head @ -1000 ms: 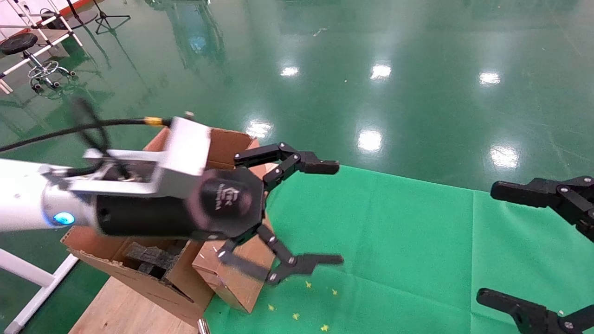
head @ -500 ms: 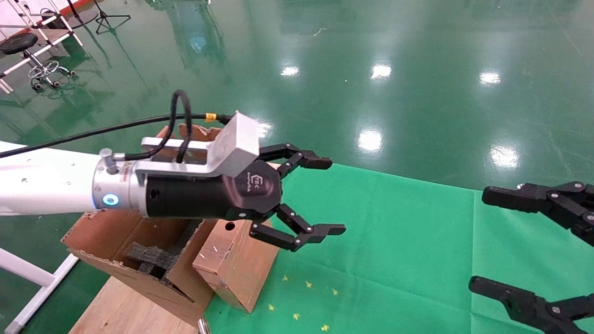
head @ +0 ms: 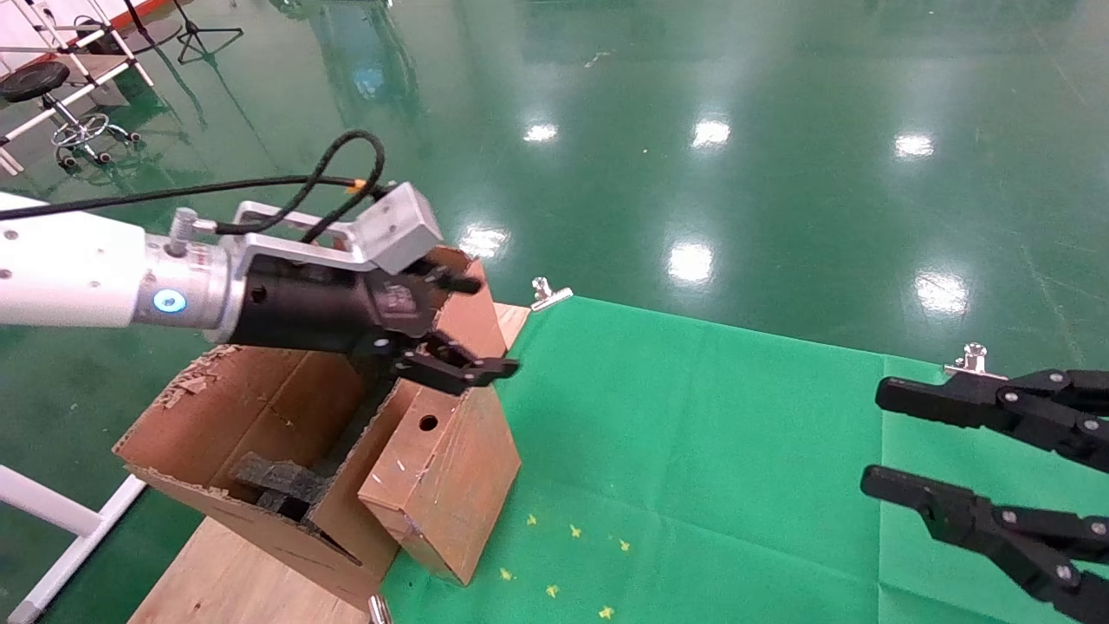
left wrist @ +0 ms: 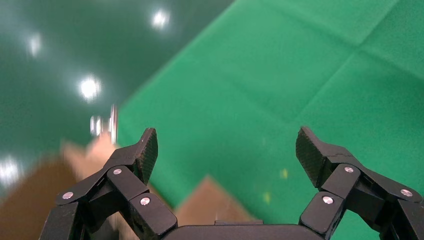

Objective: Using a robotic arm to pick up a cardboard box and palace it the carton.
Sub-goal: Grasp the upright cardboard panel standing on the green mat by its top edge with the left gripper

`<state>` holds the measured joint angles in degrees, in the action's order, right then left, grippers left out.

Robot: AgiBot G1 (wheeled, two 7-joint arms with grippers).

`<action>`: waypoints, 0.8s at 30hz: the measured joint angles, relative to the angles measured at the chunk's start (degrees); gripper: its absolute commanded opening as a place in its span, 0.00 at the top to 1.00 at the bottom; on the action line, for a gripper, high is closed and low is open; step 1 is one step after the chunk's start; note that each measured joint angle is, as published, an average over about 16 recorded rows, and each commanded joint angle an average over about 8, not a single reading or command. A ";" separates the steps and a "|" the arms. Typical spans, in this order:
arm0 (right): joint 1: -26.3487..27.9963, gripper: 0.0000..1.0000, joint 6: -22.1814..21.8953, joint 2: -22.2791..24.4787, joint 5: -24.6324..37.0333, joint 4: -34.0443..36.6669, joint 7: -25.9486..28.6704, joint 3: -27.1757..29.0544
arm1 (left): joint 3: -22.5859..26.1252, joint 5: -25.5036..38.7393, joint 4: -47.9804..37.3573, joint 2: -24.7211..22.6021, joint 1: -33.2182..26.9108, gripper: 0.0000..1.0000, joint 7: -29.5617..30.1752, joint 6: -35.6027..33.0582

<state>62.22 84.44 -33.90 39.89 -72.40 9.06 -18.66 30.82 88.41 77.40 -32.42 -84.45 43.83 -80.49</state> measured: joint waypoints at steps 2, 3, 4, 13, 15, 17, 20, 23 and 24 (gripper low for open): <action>0.00 1.00 0.00 0.00 0.00 0.00 0.00 0.00 | 1.20 2.39 -0.07 -0.12 -1.91 0.00 4.60 -1.90; 0.00 1.00 0.00 0.00 0.00 0.00 0.00 0.00 | 1.77 3.34 -0.12 -0.20 -2.73 0.00 6.79 -2.83; 0.00 1.00 0.00 0.00 0.00 0.00 0.00 0.00 | 2.33 4.17 -0.18 -0.27 -3.48 0.00 8.91 -3.72; 0.00 1.00 0.00 0.00 -0.01 0.00 -0.01 -0.01 | 6.44 7.63 -0.41 -0.78 -7.23 0.00 21.39 -8.06; 0.00 1.00 -0.01 0.01 -0.01 0.00 -0.01 -0.01 | 7.13 7.50 -0.43 -0.76 -7.24 0.00 22.60 -8.10; 0.00 1.00 -0.01 0.01 -0.01 0.00 -0.01 -0.02 | 7.81 7.38 -0.40 -0.72 -7.11 0.00 23.47 -7.99; 0.01 1.00 -0.01 0.01 -0.01 0.00 -0.01 -0.02 | 8.80 7.45 -0.33 -0.69 -6.81 0.00 24.50 -7.64; 0.01 1.00 -0.01 0.01 -0.01 0.00 -0.01 -0.02 | 9.68 7.67 -0.23 -0.75 -6.38 0.00 25.27 -7.20; 0.01 1.00 -0.01 0.01 -0.02 0.00 -0.01 -0.02 | 9.95 7.73 -0.19 -0.79 -6.20 0.00 25.42 -7.05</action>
<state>62.23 84.44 -33.90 39.87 -72.40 9.05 -18.69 40.77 96.15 77.21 -33.21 -90.65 69.25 -87.54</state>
